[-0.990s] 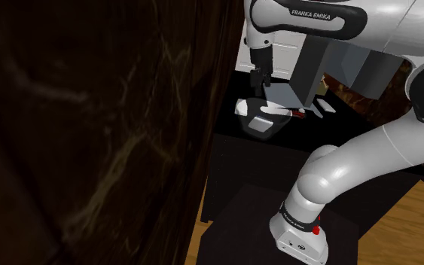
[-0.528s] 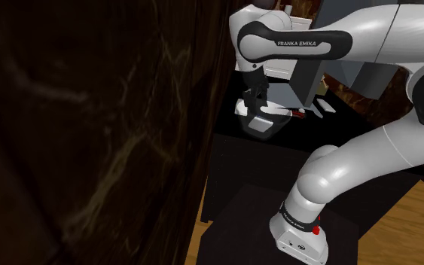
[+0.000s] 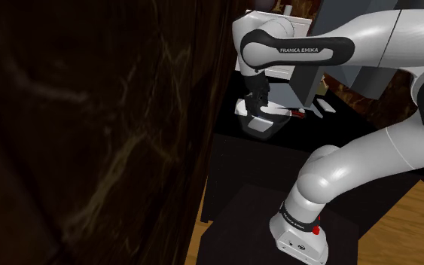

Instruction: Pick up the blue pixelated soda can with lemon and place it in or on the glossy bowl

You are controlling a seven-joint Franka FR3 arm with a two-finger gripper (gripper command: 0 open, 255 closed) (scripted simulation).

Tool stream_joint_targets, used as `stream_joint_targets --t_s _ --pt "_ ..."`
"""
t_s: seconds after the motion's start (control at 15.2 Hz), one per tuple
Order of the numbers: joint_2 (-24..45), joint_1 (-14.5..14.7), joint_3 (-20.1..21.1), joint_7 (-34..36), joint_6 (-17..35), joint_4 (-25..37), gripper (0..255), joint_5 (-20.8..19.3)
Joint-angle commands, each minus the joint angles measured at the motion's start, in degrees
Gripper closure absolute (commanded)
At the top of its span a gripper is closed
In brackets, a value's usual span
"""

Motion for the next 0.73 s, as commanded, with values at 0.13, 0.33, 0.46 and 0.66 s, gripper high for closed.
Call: stream_joint_targets --t_s 0.13,0.33,0.46,0.66 --pt "0.29 0.03 -0.01 0.01 -0.14 -0.86 0 0.14" --pt "-0.07 0.06 0.05 0.01 -0.36 -1.02 255 0.19" --pt "0.35 0.07 0.14 0.05 -0.53 -0.45 255 0.25" --pt "0.06 0.07 0.12 -0.05 -0.76 -0.48 255 0.24"
